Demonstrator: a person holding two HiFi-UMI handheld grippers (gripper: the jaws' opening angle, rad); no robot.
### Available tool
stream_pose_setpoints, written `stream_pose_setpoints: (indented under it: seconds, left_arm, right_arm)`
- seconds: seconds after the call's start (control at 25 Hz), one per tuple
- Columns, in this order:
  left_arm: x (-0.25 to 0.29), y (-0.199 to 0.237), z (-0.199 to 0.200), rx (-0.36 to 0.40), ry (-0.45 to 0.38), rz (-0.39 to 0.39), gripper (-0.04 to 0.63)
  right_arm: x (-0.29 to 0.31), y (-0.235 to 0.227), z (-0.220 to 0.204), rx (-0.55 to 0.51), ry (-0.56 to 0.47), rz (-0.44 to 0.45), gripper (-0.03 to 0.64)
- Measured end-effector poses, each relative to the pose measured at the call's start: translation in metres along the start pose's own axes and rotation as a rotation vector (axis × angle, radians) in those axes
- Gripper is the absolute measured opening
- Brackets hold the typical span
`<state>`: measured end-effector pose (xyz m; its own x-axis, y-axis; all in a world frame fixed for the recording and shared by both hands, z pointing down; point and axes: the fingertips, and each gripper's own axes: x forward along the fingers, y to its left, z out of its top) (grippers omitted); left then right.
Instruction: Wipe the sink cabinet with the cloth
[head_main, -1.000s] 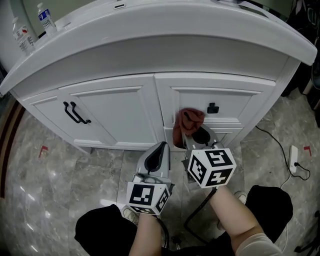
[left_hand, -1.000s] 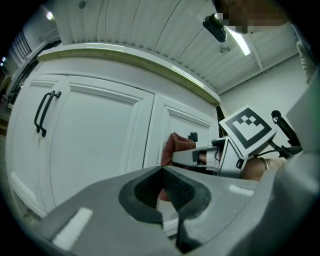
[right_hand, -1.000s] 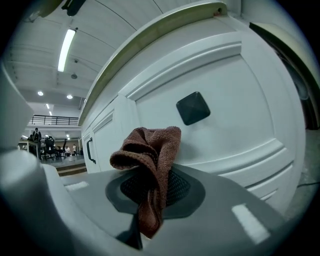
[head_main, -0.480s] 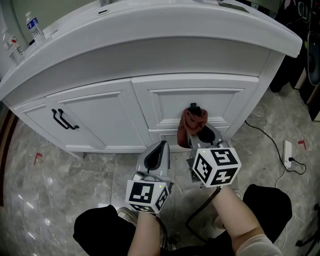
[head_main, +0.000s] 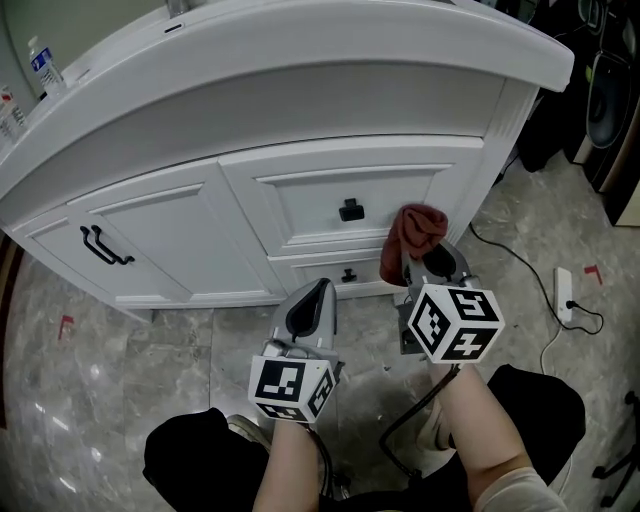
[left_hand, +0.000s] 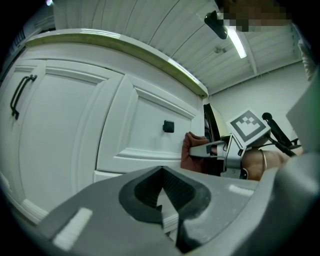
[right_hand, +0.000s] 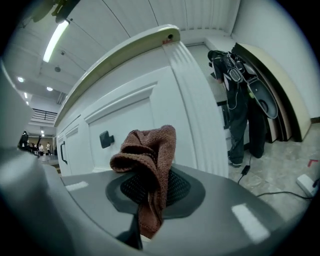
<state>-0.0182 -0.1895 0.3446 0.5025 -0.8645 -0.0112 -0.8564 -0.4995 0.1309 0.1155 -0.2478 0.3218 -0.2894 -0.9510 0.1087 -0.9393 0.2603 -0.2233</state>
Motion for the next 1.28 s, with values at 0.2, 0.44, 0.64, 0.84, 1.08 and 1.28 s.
stream_pose_setpoints:
  seconds: [0.2,0.44,0.64,0.84,1.08,1.28]
  left_arm:
    - [0.009,-0.022,-0.005,0.023,0.017,-0.041,0.001]
    - [0.007,-0.022,-0.014,0.084,0.047,-0.037,0.000]
    - [-0.004,0.008,-0.027,0.057,0.060,0.025,0.000]
    - [-0.020,0.047,-0.033,0.015,0.054,0.101,0.000]
    - [-0.039,0.085,-0.038,-0.005,0.065,0.168,0.000]
    - [-0.051,0.109,-0.037,-0.018,0.058,0.211,0.000]
  right_arm:
    - [-0.012,-0.022,0.004,-0.009,-0.005,-0.048,0.083]
    - [-0.028,-0.056,0.008,-0.032,-0.048,-0.191,0.081]
    - [-0.021,-0.018,-0.022,-0.097,-0.029,-0.111,0.080]
    - [0.004,0.055,-0.071,-0.168,0.048,0.045,0.080]
    - [0.037,0.126,-0.108,-0.204,0.092,0.184,0.080]
    - [0.058,0.169,-0.128,-0.210,0.116,0.262,0.080]
